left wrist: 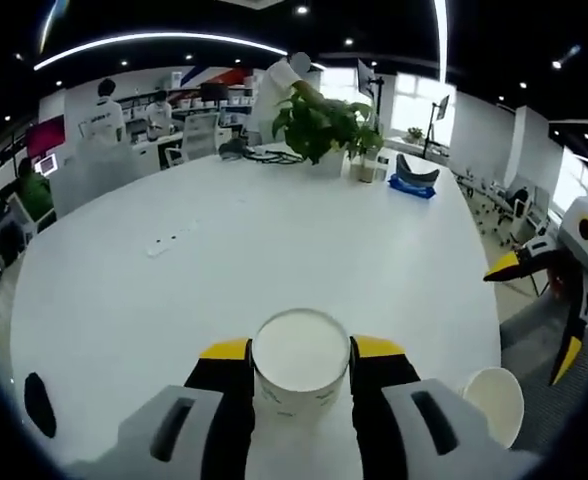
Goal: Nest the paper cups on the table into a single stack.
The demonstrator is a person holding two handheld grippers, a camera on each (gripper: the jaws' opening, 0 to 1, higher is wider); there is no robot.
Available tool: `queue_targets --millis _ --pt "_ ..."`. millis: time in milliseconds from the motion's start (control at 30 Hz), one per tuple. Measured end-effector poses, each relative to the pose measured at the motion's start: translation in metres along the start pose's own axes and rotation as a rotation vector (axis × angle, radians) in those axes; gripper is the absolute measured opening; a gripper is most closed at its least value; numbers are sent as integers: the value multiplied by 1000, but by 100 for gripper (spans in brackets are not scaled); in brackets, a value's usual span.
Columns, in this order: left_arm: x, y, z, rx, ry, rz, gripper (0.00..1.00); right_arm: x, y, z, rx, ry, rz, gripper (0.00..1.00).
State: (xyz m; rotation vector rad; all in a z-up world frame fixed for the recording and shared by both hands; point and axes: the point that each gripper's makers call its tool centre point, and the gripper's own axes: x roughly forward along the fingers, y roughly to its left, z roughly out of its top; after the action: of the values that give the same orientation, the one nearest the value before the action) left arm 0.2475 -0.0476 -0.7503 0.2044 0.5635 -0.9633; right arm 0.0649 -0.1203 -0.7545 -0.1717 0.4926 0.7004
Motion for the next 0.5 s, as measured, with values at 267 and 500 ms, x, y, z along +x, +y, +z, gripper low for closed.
queue_targets --millis 267,500 --pt "-19 -12 14 -5 -48 -6 35 -1 2 5 0 -23 6 93" --pt "-39 -26 28 -7 -80 -18 35 -2 4 10 -2 -46 10 92"
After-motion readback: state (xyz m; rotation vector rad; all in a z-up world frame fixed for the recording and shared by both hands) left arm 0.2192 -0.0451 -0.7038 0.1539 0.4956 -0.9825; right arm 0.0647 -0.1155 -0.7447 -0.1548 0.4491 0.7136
